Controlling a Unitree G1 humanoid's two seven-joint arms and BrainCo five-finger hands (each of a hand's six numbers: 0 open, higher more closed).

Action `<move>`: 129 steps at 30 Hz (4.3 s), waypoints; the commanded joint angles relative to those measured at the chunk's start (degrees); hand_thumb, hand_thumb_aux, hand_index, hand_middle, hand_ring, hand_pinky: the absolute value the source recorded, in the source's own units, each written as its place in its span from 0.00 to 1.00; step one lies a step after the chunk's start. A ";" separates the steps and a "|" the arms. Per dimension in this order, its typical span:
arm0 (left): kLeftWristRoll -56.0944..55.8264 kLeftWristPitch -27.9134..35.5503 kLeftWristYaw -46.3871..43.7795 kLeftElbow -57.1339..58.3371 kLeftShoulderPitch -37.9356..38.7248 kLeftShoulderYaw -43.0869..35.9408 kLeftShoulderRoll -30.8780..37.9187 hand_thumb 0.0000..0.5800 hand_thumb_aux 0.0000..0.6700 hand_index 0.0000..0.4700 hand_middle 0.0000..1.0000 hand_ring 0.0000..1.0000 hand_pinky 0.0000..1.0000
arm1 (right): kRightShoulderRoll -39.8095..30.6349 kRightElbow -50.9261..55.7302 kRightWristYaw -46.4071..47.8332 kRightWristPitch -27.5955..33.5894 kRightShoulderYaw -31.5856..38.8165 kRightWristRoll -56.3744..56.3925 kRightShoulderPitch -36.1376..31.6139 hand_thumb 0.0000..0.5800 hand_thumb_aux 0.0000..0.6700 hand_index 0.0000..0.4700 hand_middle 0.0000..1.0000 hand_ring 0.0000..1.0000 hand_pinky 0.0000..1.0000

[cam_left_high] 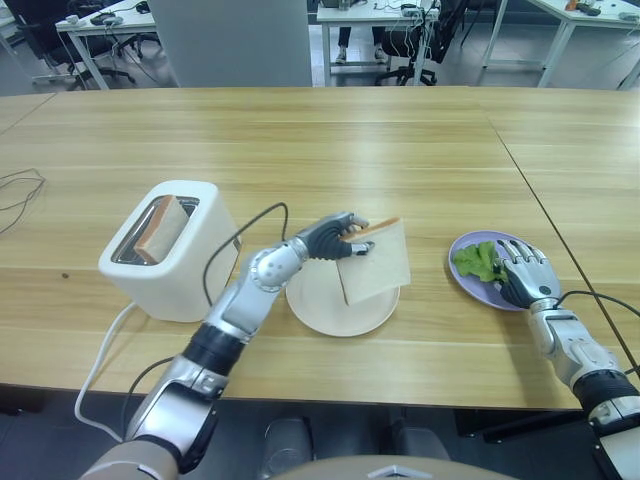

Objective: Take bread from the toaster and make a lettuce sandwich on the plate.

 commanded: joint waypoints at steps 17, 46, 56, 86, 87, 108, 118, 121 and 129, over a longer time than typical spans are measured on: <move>12.14 -11.60 8.88 32.17 -10.37 -5.49 0.35 1.00 1.00 0.98 1.00 1.00 1.00 | -3.68 -20.55 0.08 -1.48 -5.08 4.18 5.99 1.00 1.00 0.98 0.00 0.00 0.00; 19.63 -8.10 19.13 15.87 -3.25 -1.33 5.33 0.00 0.00 0.00 0.00 0.00 0.00 | 5.19 -29.29 7.71 -6.05 -1.10 3.28 -8.29 1.00 1.00 0.98 0.00 0.00 0.00; 21.07 -8.34 19.37 22.55 -4.26 -3.60 3.63 0.00 0.00 0.00 0.00 0.00 0.00 | 6.37 -29.67 8.38 -7.45 -1.00 4.18 -8.35 1.00 1.00 0.98 0.00 0.00 0.00; 24.73 -9.35 9.63 -12.01 13.70 -5.15 11.41 0.00 0.00 0.00 0.00 0.00 0.00 | 6.80 -31.41 7.68 -7.86 -4.37 6.25 -3.76 1.00 1.00 0.98 0.00 0.00 0.00; 24.82 -9.39 9.80 -12.38 13.72 -4.96 11.45 0.00 0.00 0.00 0.00 0.00 0.00 | 6.89 -31.51 7.63 -7.84 -4.32 6.26 -3.62 1.00 1.00 0.98 0.00 0.00 0.00; 11.89 -3.07 25.67 -26.59 26.46 19.38 3.63 0.00 0.00 0.00 0.00 0.00 0.00 | 18.77 -16.22 8.03 -13.28 7.22 3.97 -14.85 1.00 1.00 0.98 0.00 0.00 0.00; -20.54 1.57 17.44 -29.43 36.07 26.11 -10.81 0.00 0.00 0.00 0.00 0.00 0.00 | 19.75 -7.93 9.73 -18.06 10.95 6.24 -10.79 1.00 1.00 0.98 0.00 0.00 0.00; -25.21 2.57 15.39 -30.61 37.02 26.33 -12.32 0.00 0.00 0.00 0.00 0.00 0.00 | 18.88 -7.44 11.23 -19.09 11.56 7.13 -7.98 1.00 1.00 0.98 0.00 0.00 0.00; -25.54 2.86 15.01 -31.51 37.62 26.18 -12.32 0.00 0.00 0.00 0.00 0.00 0.00 | 15.09 -12.27 14.17 -18.85 11.07 7.13 -2.76 1.00 1.00 0.98 0.00 0.00 0.00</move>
